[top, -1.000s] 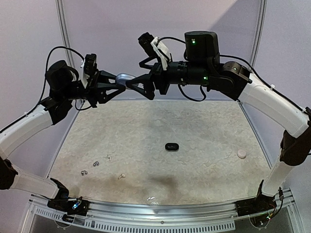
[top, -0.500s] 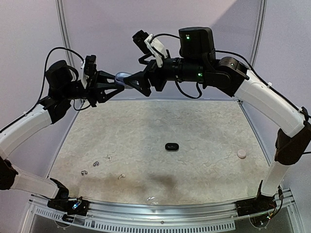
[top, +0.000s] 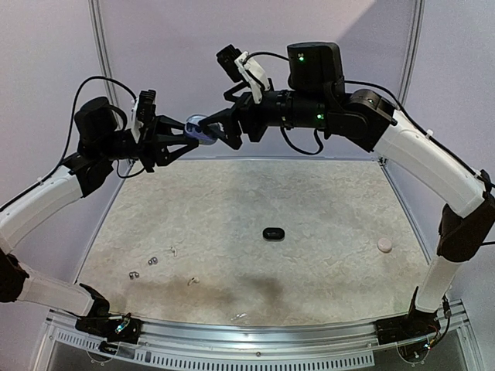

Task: Insert the wireless bluetooth earbuds into the charging case
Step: Open the charging case at the center of the board, then pass from the left arm to the right

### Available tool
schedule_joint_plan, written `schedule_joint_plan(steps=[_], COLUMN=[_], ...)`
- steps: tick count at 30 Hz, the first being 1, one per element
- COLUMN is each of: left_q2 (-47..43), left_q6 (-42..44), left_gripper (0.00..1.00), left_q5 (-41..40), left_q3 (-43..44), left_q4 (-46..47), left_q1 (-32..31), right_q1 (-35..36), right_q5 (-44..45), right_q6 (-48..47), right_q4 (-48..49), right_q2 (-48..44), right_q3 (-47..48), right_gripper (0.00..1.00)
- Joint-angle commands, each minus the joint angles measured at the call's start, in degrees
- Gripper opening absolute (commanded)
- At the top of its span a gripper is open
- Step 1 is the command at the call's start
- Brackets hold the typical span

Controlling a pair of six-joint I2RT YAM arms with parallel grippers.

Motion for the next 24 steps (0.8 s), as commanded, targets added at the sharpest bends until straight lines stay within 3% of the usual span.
schedule_joint_plan(steps=[1, 9, 13, 20, 24], left_q2=[-0.25, -0.43, -0.47, -1.14, -1.51], left_q6=[0.69, -4.05, -9.97, -16.59, -19.1], left_gripper=[0.0, 0.0, 0.0, 0.0, 0.0], left_q5=[6.31, 3.83, 2.49, -0.95, -1.98], left_q3=[0.81, 0.04, -1.66, -3.17, -4.52], left_q4=[-0.36, 0.75, 4.46, 11.11, 15.01], left_q1=[-1.23, -1.11, -0.62, -0.17, -0.18], right_q1=[-3.66, -3.6, -4.15, -4.41, -4.46], right_q5=[2.41, -0.07, -7.73, -13.2, -14.05], right_q6=[3.92, 4.18, 4.76, 10.66, 14.71], right_q4=[0.71, 0.34, 1.77, 14.66, 16.01], right_q2=[0.45, -0.21, -2.91, -12.02, -13.1], right_q3=[0.73, 0.15, -1.04, -13.29, -15.46], right_gripper=[0.97, 0.97, 0.98, 0.99, 0.81])
